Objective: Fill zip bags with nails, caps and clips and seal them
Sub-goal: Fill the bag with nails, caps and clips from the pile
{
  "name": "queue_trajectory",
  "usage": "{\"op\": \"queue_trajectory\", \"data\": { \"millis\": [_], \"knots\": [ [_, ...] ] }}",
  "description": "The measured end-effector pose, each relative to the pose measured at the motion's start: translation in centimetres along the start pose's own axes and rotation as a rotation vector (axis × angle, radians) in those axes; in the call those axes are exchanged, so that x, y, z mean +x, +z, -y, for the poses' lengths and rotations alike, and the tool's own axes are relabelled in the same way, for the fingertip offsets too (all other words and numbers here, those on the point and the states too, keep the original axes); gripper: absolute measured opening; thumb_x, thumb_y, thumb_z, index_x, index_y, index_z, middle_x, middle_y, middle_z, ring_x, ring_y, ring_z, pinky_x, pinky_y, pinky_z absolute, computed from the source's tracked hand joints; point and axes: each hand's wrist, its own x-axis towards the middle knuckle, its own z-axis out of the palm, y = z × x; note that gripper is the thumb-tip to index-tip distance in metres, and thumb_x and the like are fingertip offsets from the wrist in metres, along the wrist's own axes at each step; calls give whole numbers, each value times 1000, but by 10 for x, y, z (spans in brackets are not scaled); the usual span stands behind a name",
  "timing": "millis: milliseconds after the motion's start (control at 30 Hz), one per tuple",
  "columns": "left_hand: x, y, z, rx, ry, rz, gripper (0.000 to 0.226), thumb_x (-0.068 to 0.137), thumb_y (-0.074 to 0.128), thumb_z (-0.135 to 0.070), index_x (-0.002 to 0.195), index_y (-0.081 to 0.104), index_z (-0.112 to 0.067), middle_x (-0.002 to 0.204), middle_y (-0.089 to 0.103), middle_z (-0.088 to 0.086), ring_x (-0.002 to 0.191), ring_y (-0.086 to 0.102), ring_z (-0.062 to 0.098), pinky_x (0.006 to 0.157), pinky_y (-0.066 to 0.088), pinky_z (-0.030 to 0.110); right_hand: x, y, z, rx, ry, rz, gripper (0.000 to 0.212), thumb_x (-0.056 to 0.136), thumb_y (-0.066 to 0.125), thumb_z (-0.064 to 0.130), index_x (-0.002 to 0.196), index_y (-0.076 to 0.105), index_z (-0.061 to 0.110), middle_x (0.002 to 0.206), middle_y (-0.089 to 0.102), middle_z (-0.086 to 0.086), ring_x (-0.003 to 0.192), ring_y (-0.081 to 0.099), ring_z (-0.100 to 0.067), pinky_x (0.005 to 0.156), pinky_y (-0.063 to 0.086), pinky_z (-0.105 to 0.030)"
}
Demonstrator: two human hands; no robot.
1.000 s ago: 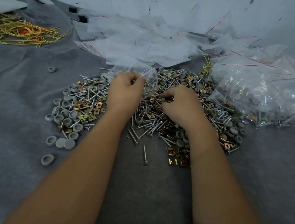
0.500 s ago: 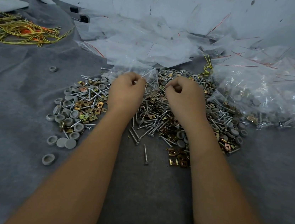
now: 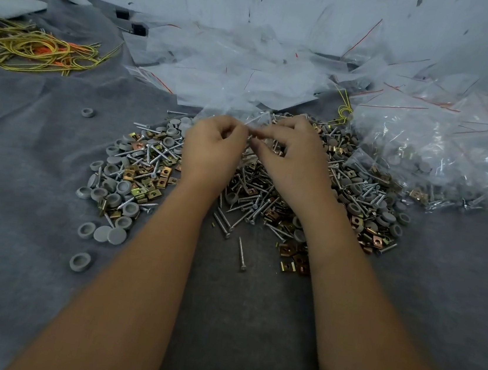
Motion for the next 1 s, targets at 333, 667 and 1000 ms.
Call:
{"op": "queue_trajectory", "data": {
  "millis": [333,667,1000],
  "knots": [
    [7,-3,0,-56,-23,-319,21,95,51,-15,88,65,-29,63,57,-12,50,46,-1,53,41,22,-1,-6,0,-6,185,-26,32,85,48,4,99,66,25,107,60,3,93,57,-14,78,48,-32],
    [5,2,9,259,-65,7,21,96,52,-29,94,72,-22,53,54,-7,40,41,9,48,33,22,-3,-10,1,-349,224,288,31,81,62,26,110,68,32,117,63,0,99,59,-23,89,48,-38],
    [6,1,9,201,-88,6,22,96,52,-30,100,72,-21,53,53,-7,45,45,12,51,35,24,-1,-8,-4,-214,182,106,16,92,58,18,96,72,26,87,64,10,82,61,-14,81,52,-38]
  ]
}}
